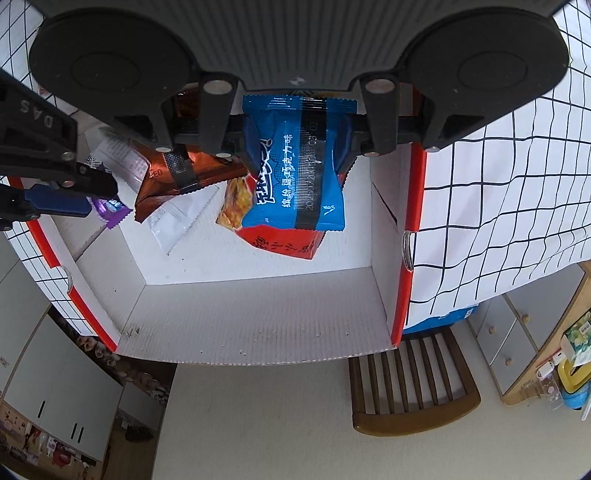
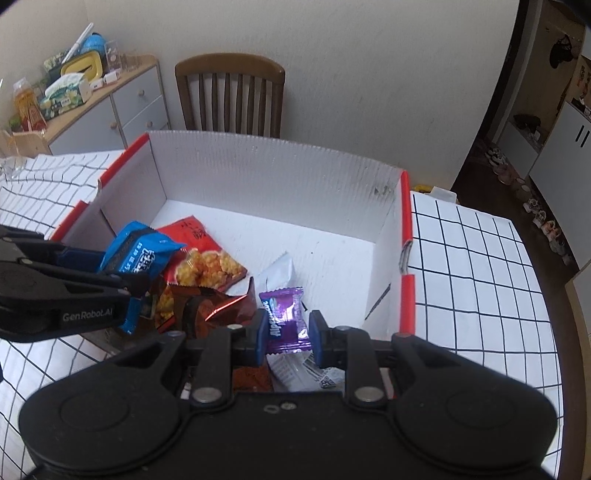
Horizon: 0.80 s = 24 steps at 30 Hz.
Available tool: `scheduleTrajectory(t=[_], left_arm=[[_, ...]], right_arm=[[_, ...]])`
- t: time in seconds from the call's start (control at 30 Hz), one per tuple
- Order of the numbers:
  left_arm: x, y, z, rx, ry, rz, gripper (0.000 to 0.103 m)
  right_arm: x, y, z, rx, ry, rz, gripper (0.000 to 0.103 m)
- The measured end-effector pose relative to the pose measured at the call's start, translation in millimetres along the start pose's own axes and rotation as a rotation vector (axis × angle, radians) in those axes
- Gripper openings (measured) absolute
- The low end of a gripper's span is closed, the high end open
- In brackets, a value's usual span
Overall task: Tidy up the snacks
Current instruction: 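Open both tools to drop the blue packet and purple candy into the box, then withdraw both open tools from the red box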
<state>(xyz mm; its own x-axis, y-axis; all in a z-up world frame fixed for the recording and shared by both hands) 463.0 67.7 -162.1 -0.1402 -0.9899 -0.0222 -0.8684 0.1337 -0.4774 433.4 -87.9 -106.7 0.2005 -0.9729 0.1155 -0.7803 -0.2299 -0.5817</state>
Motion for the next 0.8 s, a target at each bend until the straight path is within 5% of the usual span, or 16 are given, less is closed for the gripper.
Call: scheduleTrajectory(t=[0.13, 0.23, 0.8], left_arm=[[-1.3, 0.5, -1.3, -0.009, 0.014, -0.014, 0.044], [-4.2, 0.8, -5.7, 0.002, 0.020, -0.029, 0.062], [-6.6, 22.3, -58.6, 0.084, 0.026, -0.067, 0.063]], right_arm=[[-1.5, 0.3, 6.6, -0.015, 0.010, -0.011, 0.022], [-1.6, 0.8, 11.7, -0.029, 0.014, -0.011, 0.023], [1.5, 18.1, -36.0, 0.023, -0.067, 0.010, 0.040]])
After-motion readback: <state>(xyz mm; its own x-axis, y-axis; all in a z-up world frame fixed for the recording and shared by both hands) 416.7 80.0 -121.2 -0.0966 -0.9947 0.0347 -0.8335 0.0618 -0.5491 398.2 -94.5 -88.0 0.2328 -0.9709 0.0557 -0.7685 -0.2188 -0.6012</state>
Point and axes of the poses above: each gripper's, at about its wrist camera, not at the fingertips, and z roughly the way its jaws point, x to its right, y to its underside, the point moved 6 cm from there along z, roughly the way its jaws point, and after that the axes turned 4 degrees about -x, right-handed, at the moved point
